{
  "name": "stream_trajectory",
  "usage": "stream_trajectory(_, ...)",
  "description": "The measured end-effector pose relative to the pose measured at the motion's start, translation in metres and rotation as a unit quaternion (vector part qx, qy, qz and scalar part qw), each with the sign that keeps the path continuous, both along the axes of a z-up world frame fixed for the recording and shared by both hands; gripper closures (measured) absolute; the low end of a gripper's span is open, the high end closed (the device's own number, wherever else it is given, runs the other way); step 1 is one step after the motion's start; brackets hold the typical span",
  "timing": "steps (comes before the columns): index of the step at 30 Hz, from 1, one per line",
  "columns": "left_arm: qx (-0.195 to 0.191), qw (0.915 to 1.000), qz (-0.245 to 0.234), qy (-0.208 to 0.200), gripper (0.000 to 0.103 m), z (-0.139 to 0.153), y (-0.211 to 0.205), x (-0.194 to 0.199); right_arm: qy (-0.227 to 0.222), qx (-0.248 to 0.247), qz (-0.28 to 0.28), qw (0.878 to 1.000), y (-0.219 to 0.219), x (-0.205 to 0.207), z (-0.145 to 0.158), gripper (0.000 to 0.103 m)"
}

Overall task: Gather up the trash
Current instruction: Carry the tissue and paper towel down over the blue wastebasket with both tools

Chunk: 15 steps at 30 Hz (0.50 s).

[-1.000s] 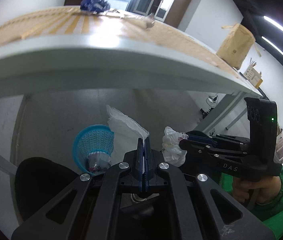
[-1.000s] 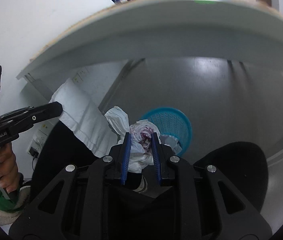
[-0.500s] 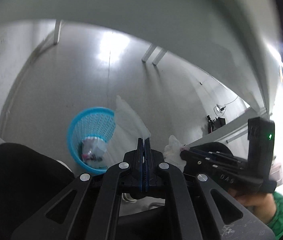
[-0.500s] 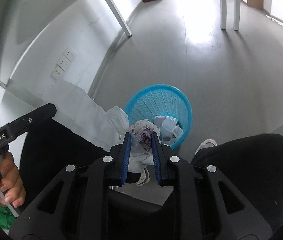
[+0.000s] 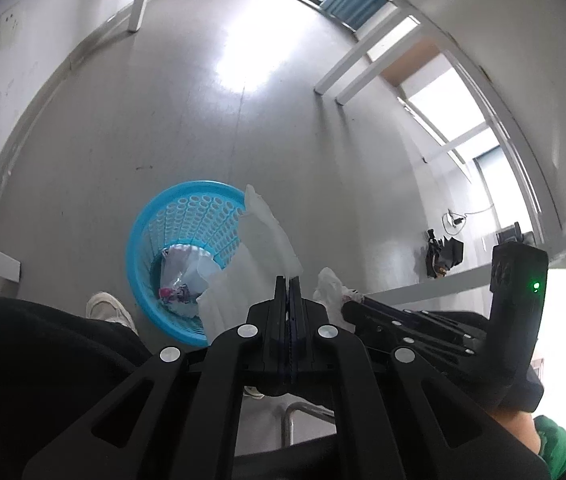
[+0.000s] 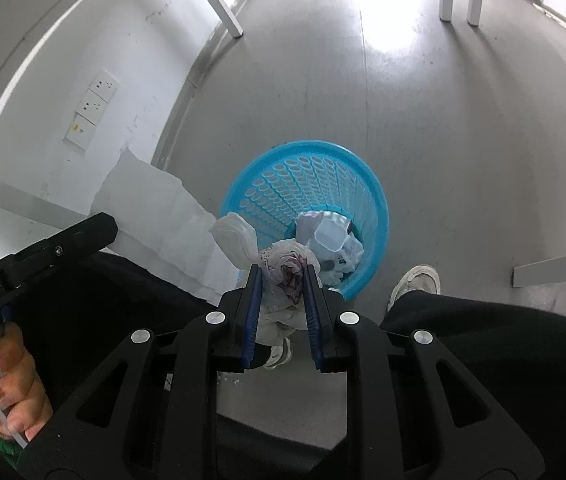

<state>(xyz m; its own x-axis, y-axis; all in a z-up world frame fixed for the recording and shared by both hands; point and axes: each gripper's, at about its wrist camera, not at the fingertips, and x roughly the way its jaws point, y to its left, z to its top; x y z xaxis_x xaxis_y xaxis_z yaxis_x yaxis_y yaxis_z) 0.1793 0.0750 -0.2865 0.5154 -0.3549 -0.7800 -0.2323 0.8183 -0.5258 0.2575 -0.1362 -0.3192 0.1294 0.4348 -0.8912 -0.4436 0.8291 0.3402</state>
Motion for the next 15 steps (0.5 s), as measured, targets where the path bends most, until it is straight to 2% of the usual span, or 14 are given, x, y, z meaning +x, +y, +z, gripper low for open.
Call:
stream_trajectory(12, -0.005, 0.9984, 0.028, 0.048, 0.103, -0.041, 0.006, 0.047, 0.076, -0.047, -0.013, 0.996, 0.028, 0.057, -0.066, 0.083)
stream_trajectory(15, 0.013, 0.9978, 0.023, 0.06, 0.103, -0.048, 0.002, 0.059, 0.092, -0.057, -0.017, 0.994, 0.032, 0.07, -0.083, 0.083)
